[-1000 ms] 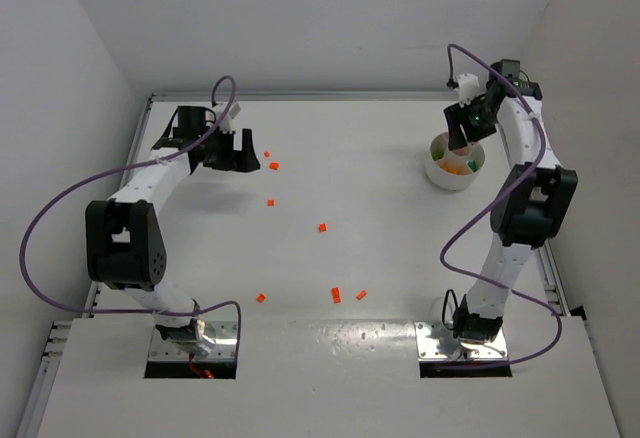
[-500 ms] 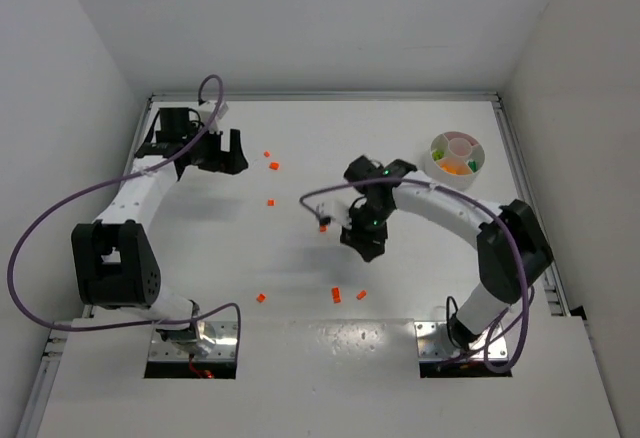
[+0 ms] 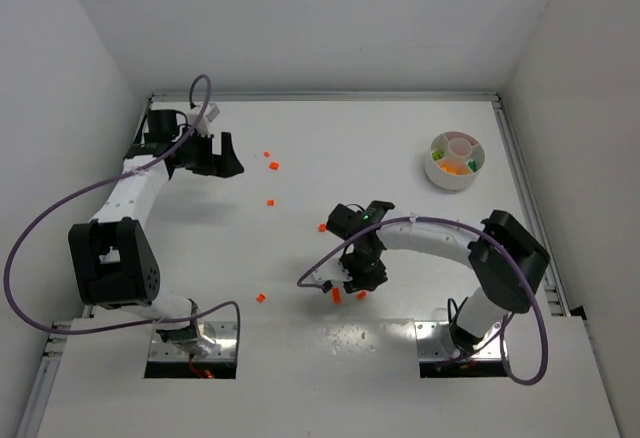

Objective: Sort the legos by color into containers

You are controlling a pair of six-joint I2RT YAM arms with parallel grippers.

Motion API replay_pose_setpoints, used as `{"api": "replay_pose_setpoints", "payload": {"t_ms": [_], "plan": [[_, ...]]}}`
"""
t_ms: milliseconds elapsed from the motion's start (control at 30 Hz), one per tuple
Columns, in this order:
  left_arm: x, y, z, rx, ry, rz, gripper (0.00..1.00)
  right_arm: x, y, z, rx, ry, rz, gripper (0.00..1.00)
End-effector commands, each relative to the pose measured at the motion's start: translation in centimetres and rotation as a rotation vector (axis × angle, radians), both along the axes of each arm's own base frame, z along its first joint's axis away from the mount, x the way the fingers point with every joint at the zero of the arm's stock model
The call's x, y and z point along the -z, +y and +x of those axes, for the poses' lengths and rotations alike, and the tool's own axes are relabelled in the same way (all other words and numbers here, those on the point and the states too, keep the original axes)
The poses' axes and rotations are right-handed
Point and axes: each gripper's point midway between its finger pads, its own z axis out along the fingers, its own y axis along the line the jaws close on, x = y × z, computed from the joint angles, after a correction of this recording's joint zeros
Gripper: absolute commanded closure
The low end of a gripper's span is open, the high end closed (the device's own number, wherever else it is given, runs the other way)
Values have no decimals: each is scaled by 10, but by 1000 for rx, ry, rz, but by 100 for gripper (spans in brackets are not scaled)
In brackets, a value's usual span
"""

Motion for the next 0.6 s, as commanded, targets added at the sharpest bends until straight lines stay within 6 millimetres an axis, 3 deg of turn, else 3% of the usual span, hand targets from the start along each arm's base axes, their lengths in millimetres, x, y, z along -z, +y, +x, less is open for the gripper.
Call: {"api": "replay_pose_setpoints", "payload": {"t_ms": [0, 33, 100, 200, 400, 567], "plan": [[-15, 2, 7, 22, -47, -13, 0, -5, 1, 0, -49, -73, 74, 67], [-15, 3, 7, 27, -51, -7, 0, -5, 7, 9, -35, -133, 118, 69], [-14, 4, 8, 21, -51, -1, 0, -2, 5, 2, -21, -169, 153, 76], [-12, 3, 10, 29, -43, -11, 0, 3, 8, 3, -7, -199, 156, 76], [-9, 1, 12, 30, -30, -25, 0, 12, 19, -2, -10, -140, 136, 57], [-6, 1, 13, 30, -21, -26, 0, 17, 24, -8, -22, -91, 117, 56]]}}
